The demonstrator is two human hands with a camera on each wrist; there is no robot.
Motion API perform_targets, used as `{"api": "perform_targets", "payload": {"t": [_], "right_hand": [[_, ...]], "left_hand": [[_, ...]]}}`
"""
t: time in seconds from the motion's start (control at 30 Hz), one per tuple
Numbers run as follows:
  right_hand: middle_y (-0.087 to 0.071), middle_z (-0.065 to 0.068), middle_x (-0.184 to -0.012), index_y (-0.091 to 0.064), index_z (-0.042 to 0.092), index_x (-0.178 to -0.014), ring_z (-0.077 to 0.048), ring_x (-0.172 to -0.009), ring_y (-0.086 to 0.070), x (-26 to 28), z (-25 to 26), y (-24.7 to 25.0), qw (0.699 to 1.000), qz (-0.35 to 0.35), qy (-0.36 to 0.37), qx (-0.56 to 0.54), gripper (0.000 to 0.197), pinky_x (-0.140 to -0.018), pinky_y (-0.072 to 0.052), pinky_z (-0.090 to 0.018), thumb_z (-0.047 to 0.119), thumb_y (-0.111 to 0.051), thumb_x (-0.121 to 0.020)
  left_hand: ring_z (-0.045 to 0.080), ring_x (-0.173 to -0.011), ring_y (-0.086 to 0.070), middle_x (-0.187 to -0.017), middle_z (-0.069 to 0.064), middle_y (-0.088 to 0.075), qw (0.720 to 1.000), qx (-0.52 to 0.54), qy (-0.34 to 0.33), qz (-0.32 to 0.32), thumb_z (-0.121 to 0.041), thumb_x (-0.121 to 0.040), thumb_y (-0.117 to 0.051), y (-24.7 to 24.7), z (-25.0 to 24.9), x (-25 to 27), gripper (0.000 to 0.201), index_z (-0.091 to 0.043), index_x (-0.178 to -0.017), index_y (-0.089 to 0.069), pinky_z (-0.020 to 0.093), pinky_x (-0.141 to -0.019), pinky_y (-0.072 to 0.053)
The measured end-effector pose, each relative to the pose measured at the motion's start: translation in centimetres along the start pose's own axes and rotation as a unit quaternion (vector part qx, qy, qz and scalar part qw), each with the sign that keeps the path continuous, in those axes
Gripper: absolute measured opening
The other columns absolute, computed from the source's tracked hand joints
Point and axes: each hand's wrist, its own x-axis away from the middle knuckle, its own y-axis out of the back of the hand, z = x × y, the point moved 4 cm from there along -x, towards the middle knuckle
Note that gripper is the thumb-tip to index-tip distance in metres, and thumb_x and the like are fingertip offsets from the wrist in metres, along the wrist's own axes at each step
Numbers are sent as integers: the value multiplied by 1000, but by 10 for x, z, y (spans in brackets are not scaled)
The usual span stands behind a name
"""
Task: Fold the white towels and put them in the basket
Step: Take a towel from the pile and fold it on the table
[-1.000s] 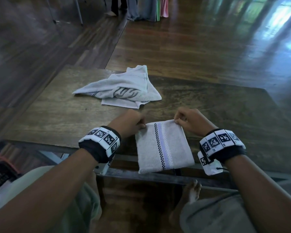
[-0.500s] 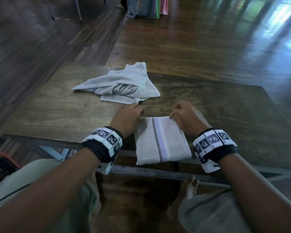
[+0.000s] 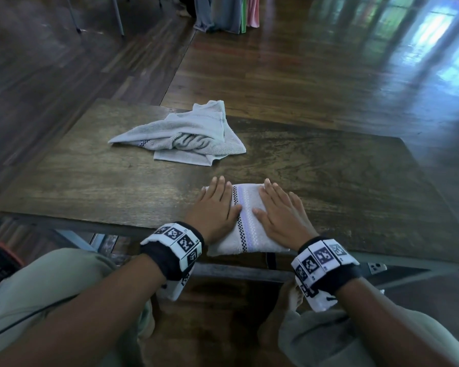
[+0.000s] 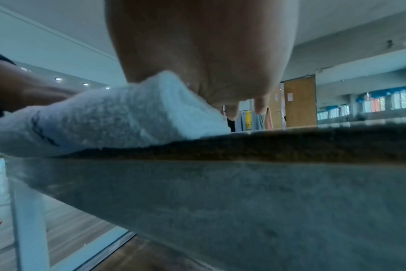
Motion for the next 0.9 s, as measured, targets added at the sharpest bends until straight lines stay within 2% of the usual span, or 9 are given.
{"api": "perform_targets", "payload": {"t": [0.23, 0.33, 0.4, 0.47, 0.53, 0.63, 0.73, 0.8, 0.9], "right_hand": [[4, 6, -159, -3, 20, -150, -10, -145, 12, -2, -7, 2, 999, -21, -28, -16, 58, -117, 6, -45, 44, -14, -99], [-17, 3, -157, -21, 21, -148, -13, -144, -6, 0, -17, 13, 997, -54, -46, -22, 52, -115, -6, -43, 40, -21, -99], [-42, 3, -140, -47, 27, -133, -16, -132, -27, 3, -25, 22, 994, -69, -75, -50, 43, -104, -18, -41, 42, -31, -96], [-57, 5, -111, -66, 31, -108, -17, -118, -37, 4, -30, 25, 987, -57, -110, -106, 33, -89, -21, -38, 45, -40, -93], [-67, 9, -90, -72, 30, -91, -16, -109, -49, 4, -32, 26, 977, -32, -138, -162, 32, -86, -22, -37, 49, -46, -90], [-73, 3, -74, -74, 22, -78, -11, -82, -64, 0, -38, 19, 954, 1, -177, -244, 38, -94, -31, -40, 55, -54, -82], [-73, 0, -71, -72, 7, -73, -15, -73, -68, -4, -38, 18, 931, 28, -190, -309, 50, -92, -45, -51, 56, -62, -71], [-71, -6, -72, -65, -1, -62, -19, -72, -67, -4, -33, 19, 921, 52, -200, -331, 50, -79, -53, -40, 48, -66, -74], [-51, -8, -61, -43, 11, -47, -17, -57, -50, -3, -26, 24, 913, 62, -203, -348, 45, -54, -39, -27, 31, -63, -83]], "left_hand": [[19, -146, 0, -159, 7, -2, 1000, -13, 8, -14, -39, -100, -13, 7, 14, -2, 57, -11, -150, -6, 42, -119, -5], [20, -141, -25, -153, 9, -29, 998, -42, 20, -36, -42, -99, -18, 20, 29, 2, 55, -11, -144, -28, 45, -116, -17], [21, -115, -53, -119, 3, -60, 995, -47, 15, -92, -44, -97, -26, 33, 35, 10, 42, -17, -115, -54, 40, -103, -32], [19, -88, -59, -88, -5, -61, 991, -30, 36, -127, -46, -93, -35, 43, 39, 20, 33, -21, -88, -57, 36, -87, -36], [19, -77, -59, -79, -4, -61, 992, -1, 77, -104, -50, -90, -42, 43, 40, 27, 36, -21, -80, -60, 33, -75, -40], [16, -63, -54, -65, -3, -55, 991, 79, 96, -55, -52, -87, -50, 34, 38, 31, 41, -19, -63, -50, 27, -55, -34], [11, -52, -47, -54, -3, -48, 984, 143, 101, -39, -47, -85, -58, 30, 34, 29, 45, -18, -54, -43, 25, -49, -28], [11, -49, -44, -51, -2, -44, 980, 164, 106, -32, -44, -85, -60, 29, 33, 27, 47, -17, -52, -41, 26, -48, -27], [11, -46, -40, -51, -1, -41, 973, 197, 115, -33, -35, -85, -62, 28, 30, 24, 45, -15, -51, -39, 25, -45, -26]]}}
